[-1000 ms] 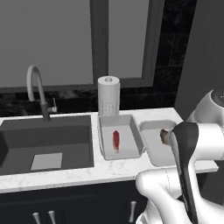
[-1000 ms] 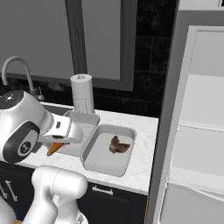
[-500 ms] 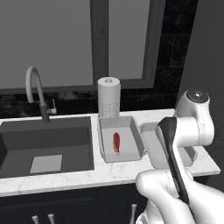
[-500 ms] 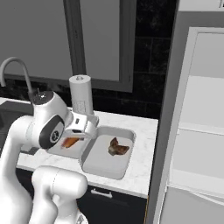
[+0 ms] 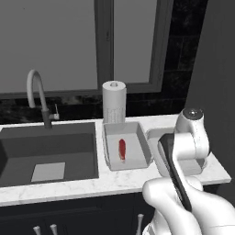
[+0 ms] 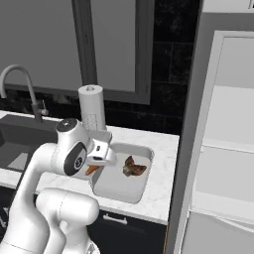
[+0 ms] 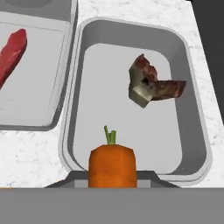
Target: Place one carrot and one steak in each tupperware on the nearby counter, to pack two identical lunches.
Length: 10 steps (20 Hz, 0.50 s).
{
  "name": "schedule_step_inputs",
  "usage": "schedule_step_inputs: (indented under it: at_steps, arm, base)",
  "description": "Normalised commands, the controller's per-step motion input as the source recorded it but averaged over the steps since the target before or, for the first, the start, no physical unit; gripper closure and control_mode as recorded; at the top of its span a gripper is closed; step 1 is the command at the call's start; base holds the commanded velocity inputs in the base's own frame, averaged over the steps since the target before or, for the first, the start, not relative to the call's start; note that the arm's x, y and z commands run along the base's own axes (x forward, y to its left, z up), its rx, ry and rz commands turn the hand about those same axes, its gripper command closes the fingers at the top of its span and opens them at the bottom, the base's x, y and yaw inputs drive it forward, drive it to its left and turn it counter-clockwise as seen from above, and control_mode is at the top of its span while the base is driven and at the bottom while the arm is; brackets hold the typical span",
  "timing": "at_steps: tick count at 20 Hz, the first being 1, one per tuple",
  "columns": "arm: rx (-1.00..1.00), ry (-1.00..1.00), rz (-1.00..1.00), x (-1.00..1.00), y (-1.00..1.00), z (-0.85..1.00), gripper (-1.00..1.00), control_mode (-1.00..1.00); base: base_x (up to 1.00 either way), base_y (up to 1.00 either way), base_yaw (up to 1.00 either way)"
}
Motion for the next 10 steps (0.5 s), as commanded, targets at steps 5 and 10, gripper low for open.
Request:
schedule_step_inputs:
  at_steps: [5,10]
  arm:
    - [0.00,0.01,0.00,0.52,-0.27,-0.48,1.00,-1.00]
    - [0.00,0.00,0.00,0.64,-0.04,-0.57,1.00,-1.00]
  base:
    - [0.00,0.00,0.00]
    - [0.00,0.00,0.00]
